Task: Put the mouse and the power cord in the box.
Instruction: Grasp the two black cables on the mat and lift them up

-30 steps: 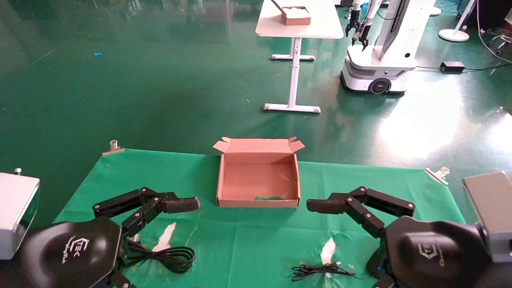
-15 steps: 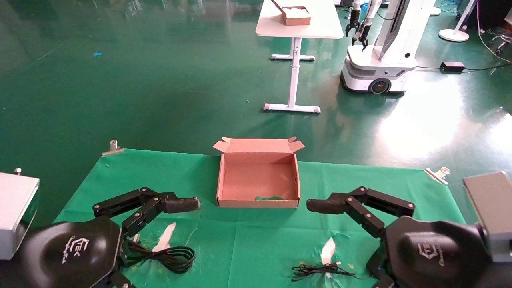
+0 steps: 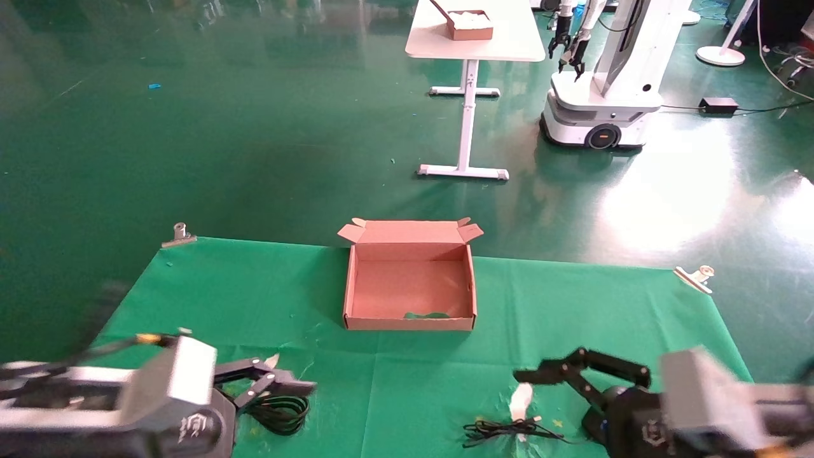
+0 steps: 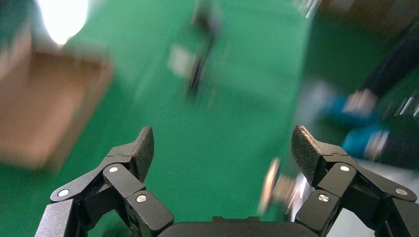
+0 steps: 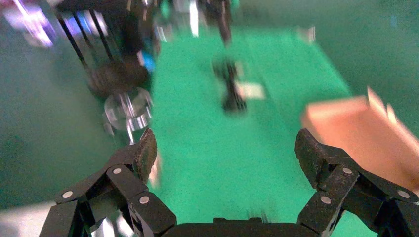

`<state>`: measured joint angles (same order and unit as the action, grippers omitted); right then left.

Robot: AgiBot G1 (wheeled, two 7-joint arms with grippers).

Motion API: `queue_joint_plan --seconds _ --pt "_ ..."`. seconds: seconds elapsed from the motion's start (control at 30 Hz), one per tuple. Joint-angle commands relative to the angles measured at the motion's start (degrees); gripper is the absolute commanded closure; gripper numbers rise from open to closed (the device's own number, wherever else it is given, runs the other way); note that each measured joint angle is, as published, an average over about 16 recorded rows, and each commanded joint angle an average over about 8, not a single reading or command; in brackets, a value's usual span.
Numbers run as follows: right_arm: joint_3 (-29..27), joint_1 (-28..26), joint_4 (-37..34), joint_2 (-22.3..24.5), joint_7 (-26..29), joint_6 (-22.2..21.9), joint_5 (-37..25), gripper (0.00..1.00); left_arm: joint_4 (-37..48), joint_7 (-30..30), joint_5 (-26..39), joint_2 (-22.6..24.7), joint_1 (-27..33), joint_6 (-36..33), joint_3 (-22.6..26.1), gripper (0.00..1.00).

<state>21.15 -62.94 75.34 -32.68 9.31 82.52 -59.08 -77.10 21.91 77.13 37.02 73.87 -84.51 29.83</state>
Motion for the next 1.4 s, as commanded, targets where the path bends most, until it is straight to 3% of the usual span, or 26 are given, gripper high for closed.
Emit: queue_joint_plan --seconds 0.03,0.23,0.4,0.6,1.03,1.4 --pt "1.1 -0.4 0.4 0.5 -0.5 -1.2 -4.4 0.0 -0.2 2.8 7.8 1.1 3.7 -0.3 3.0 0.0" --pt "3.8 -2.7 1.0 -1.1 1.3 -3.6 -13.0 0.0 -0.3 6.3 21.3 5.1 9.3 -0.6 8.0 0.0" --pt "4.2 -3.3 0.8 -1.7 2.0 -4.2 -14.7 0.0 -0.1 7.0 24.4 6.3 10.4 -0.6 9.3 0.0" --pt "4.0 -3.0 0.0 -1.8 1.8 -4.2 -14.1 0.0 0.6 5.9 28.3 7.6 10.6 0.2 10.9 0.0" --pt "3.4 -1.6 0.1 -1.0 2.3 -5.3 -13.2 0.0 7.1 9.8 50.4 17.3 8.7 9.4 18.2 0.0" --pt "3.3 -1.9 0.6 -0.2 3.2 -5.3 -13.6 0.0 11.6 10.3 56.9 21.1 8.5 13.0 20.5 0.0"
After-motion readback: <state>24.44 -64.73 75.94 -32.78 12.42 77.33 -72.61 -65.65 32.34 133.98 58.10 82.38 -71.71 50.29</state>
